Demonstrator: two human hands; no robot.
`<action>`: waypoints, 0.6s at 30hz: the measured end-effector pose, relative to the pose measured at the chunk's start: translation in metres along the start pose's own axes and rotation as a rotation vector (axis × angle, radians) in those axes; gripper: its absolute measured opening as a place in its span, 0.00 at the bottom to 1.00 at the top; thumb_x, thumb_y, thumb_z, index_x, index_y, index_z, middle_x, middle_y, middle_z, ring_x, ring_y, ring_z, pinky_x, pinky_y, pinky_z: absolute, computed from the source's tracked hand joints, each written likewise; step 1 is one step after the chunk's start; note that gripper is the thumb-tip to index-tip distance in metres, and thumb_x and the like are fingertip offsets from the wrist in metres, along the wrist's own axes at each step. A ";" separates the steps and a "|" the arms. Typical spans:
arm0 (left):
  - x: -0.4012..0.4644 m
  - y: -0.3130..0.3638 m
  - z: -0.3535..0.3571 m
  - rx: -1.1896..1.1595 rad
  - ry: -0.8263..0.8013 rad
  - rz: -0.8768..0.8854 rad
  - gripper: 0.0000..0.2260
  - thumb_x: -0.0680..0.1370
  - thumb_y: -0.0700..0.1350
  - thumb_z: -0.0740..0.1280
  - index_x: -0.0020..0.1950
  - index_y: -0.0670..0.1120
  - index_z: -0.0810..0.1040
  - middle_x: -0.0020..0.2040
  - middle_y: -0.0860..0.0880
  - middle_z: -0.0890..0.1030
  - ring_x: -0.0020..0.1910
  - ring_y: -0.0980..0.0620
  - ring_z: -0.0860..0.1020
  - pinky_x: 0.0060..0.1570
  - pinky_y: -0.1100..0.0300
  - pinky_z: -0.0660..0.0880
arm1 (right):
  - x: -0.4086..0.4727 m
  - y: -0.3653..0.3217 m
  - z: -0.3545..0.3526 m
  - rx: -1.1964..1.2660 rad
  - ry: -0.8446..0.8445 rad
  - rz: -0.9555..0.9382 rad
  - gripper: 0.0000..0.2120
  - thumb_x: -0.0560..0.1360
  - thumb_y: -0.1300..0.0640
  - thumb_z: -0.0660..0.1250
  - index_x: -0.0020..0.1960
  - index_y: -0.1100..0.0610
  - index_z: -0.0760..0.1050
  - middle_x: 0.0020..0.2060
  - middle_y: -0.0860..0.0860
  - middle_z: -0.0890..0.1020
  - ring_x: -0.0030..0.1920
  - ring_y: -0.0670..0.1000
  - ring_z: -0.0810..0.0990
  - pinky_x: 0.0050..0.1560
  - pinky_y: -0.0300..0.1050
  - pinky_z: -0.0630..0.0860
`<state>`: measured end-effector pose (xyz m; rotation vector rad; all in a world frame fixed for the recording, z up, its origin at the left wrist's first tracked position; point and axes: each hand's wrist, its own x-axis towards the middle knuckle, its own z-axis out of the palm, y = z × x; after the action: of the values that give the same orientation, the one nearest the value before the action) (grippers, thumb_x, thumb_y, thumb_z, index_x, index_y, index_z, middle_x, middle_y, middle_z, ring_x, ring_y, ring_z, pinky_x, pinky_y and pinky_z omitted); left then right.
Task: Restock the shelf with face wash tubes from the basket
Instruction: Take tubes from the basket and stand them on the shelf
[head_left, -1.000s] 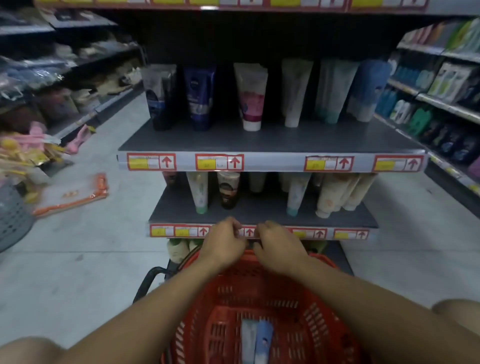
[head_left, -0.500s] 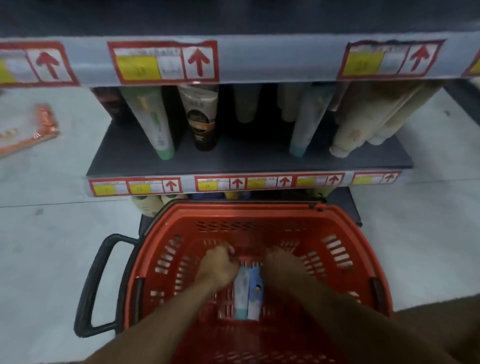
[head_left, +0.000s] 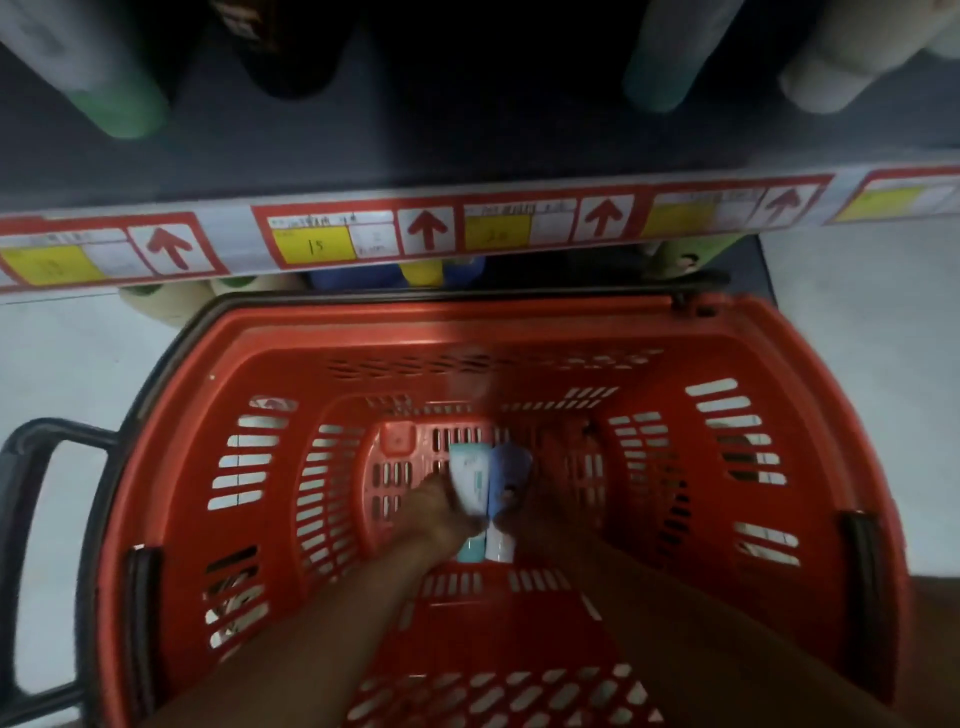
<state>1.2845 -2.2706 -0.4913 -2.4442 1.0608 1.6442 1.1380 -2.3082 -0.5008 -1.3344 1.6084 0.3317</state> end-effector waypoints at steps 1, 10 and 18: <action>0.001 -0.001 0.003 -0.015 -0.005 -0.007 0.24 0.73 0.45 0.80 0.65 0.46 0.76 0.52 0.52 0.81 0.47 0.55 0.76 0.29 0.74 0.67 | -0.001 -0.004 0.001 0.026 -0.025 0.035 0.34 0.78 0.50 0.68 0.79 0.60 0.62 0.75 0.60 0.70 0.73 0.57 0.71 0.70 0.46 0.68; 0.011 -0.002 0.014 -0.007 0.053 -0.095 0.24 0.72 0.47 0.80 0.65 0.46 0.76 0.59 0.49 0.83 0.52 0.51 0.80 0.43 0.66 0.70 | 0.006 0.000 0.007 -0.001 0.023 0.134 0.28 0.80 0.47 0.66 0.75 0.59 0.69 0.69 0.58 0.77 0.69 0.55 0.77 0.66 0.44 0.73; 0.000 0.004 -0.001 -0.047 0.019 -0.098 0.20 0.68 0.49 0.82 0.58 0.48 0.85 0.53 0.49 0.87 0.43 0.54 0.82 0.40 0.64 0.77 | -0.005 -0.004 -0.012 -0.018 0.011 0.120 0.31 0.79 0.49 0.68 0.78 0.58 0.64 0.70 0.58 0.75 0.70 0.57 0.75 0.64 0.45 0.72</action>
<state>1.2829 -2.2739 -0.4892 -2.5014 0.8992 1.6380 1.1347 -2.3156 -0.4893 -1.2577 1.7025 0.4132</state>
